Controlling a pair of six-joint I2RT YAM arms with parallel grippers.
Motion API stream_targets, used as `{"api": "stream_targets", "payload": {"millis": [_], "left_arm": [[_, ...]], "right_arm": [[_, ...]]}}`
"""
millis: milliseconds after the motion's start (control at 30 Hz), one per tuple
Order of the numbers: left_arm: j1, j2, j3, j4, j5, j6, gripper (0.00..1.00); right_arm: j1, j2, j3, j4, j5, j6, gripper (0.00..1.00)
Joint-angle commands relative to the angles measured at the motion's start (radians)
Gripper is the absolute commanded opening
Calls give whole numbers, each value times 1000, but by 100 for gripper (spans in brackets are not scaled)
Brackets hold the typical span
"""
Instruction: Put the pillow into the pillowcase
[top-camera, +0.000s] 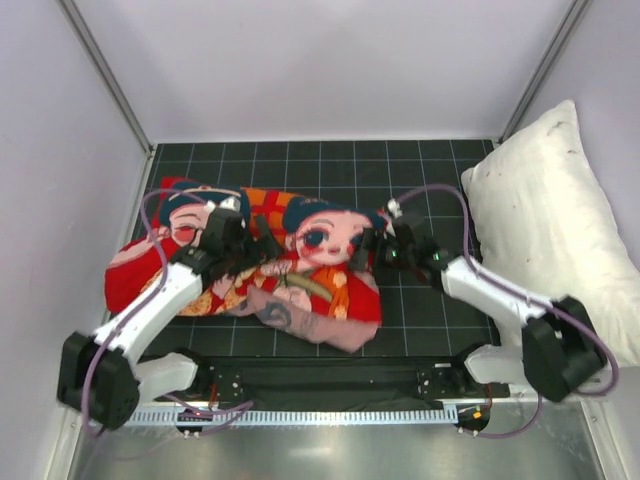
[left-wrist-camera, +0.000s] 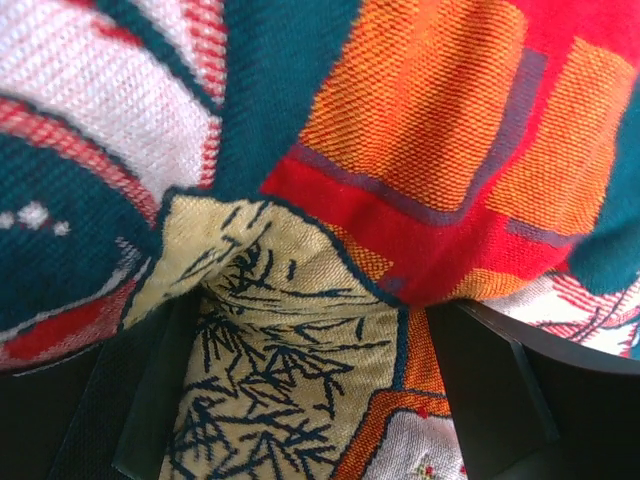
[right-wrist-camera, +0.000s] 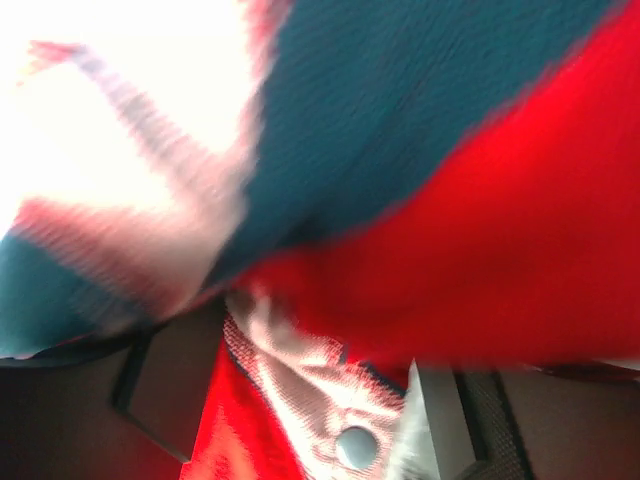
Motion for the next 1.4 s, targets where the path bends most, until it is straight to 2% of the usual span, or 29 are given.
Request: {"api": "stream_targets", "payload": {"millis": [0,33,67,100,133,200,233,267,300,333,367,533,667,867,1200,1300,1333,1367], "left_arm": [[57,198,119,268,11,-44,100],[66,292,159,286,9,-55,100],[80,339,200,317,17,-58,100],[106,386,308,320,43,-58,99],[120,486,366,315,68,-55,98],[139,551,508,212,65,-5,96],[137,563,612,170,22,18,96],[136,556,641,148,7,66,96],[136,537,655,118,-6,78,96],[136,517,647,102,-53,85,97],[136,458,633,95,-53,83,98],[134,249,532,24,-55,89,100],[140,88,521,-141,-139,134,100],[198,-32,526,-324,-113,172,100],[335,-144,319,-297,14,94,100],[379,-176,287,-292,43,77,100],[399,-182,280,-295,48,77,100],[409,-194,280,-298,46,78,100]], "right_arm": [[-43,192,354,27,158,-66,78],[-60,296,513,5,166,-78,77],[-74,352,587,-15,163,-84,77],[-104,393,661,-56,160,-92,76],[-113,458,786,-70,158,-120,76],[-127,489,899,-171,174,-158,77],[-130,491,974,-207,184,-198,80],[-130,469,993,-237,224,-216,83],[-130,443,993,-273,246,-229,85],[-133,416,958,-279,269,-245,93],[-137,349,929,-282,293,-249,95],[-172,149,633,-218,250,-242,96],[-190,64,489,-166,313,-267,100],[-270,142,455,-127,235,-255,100],[-316,365,425,112,154,-66,99],[-319,432,439,172,129,-9,80],[-321,443,444,211,140,0,69],[-325,455,448,216,160,7,38]]}}
